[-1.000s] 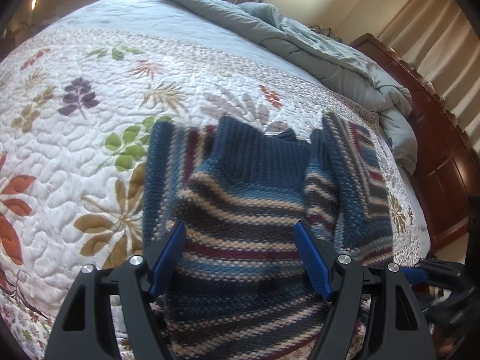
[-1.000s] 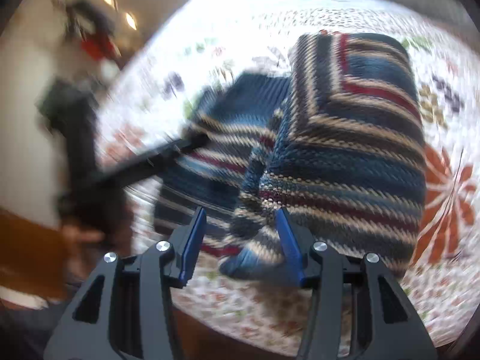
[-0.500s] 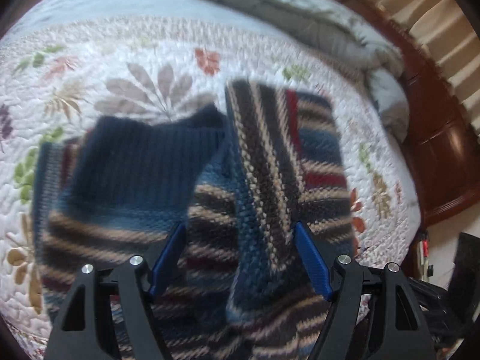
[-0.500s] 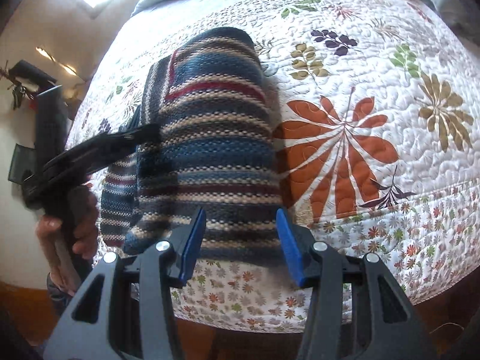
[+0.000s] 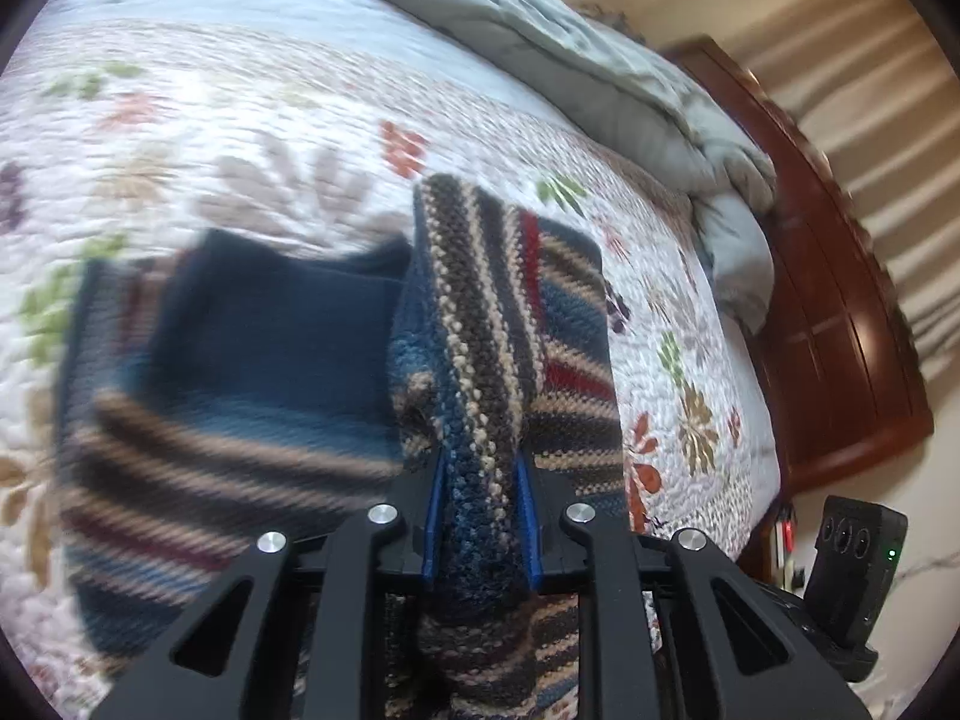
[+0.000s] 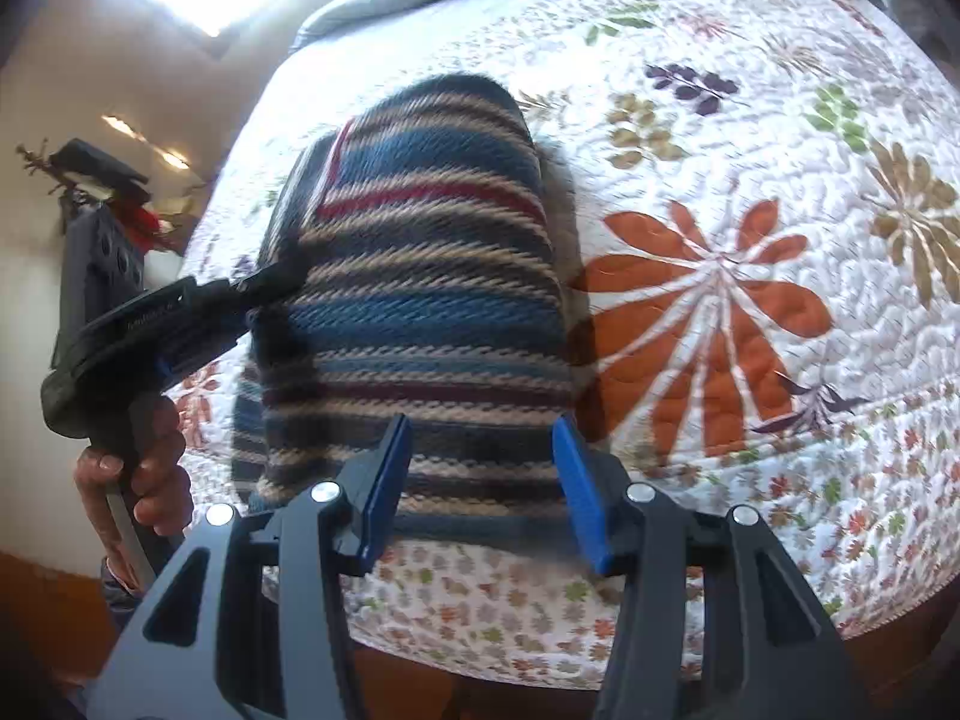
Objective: Fold small clothes
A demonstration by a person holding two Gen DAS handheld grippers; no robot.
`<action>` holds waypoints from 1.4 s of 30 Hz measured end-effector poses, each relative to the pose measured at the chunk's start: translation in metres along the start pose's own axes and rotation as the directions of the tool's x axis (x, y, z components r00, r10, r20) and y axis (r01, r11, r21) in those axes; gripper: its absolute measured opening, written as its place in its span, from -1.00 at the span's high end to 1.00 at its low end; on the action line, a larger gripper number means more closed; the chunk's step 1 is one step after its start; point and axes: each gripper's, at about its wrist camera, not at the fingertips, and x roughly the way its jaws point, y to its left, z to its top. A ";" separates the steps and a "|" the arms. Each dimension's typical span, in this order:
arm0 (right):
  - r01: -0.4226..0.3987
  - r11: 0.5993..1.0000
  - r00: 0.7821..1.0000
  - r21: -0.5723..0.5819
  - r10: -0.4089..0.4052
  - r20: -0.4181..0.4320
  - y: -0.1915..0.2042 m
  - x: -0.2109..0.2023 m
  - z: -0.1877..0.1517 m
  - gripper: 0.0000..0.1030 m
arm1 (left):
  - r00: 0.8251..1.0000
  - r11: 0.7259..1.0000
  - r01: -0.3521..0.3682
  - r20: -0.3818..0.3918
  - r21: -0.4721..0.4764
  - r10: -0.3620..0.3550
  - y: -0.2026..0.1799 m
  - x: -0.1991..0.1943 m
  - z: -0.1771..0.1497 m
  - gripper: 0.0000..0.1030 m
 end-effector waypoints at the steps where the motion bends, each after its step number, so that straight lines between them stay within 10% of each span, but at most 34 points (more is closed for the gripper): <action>1: -0.008 1.000 1.000 -0.009 0.009 0.002 0.003 0.000 0.000 0.01 | 1.000 1.000 -0.007 0.029 -0.017 0.007 0.008 -0.013 -0.001 0.60; 10: -0.005 0.999 0.997 -0.041 0.002 -0.072 0.019 0.039 -0.008 -0.02 | 0.998 0.998 -0.060 -0.036 -0.036 0.059 0.056 0.007 -0.016 0.49; 17: 0.027 0.997 0.996 -0.073 -0.033 -0.079 0.024 0.046 -0.012 -0.03 | 0.990 0.990 -0.139 0.004 0.002 0.139 0.053 -0.039 -0.038 -0.40; 29: 0.010 0.997 0.998 -0.072 -0.014 -0.061 0.028 0.034 -0.027 -0.05 | 0.974 0.992 -0.116 -0.201 -0.050 0.104 0.043 -0.008 -0.104 -0.42; 32: 0.003 0.998 0.998 -0.066 -0.006 -0.056 0.028 0.030 -0.029 -0.05 | 0.975 0.989 -0.112 -0.204 -0.096 0.091 0.049 0.001 -0.108 -0.23; 35: 0.002 0.998 0.999 -0.063 -0.006 -0.050 0.027 0.026 -0.031 -0.05 | 0.982 0.985 -0.055 -0.186 -0.164 0.024 0.056 -0.005 -0.111 0.52; 42: 0.013 0.994 1.000 -0.105 -0.016 -0.026 0.040 0.017 -0.033 -0.05 | 0.998 0.988 -0.069 -0.014 -0.140 0.067 0.049 -0.067 -0.095 0.67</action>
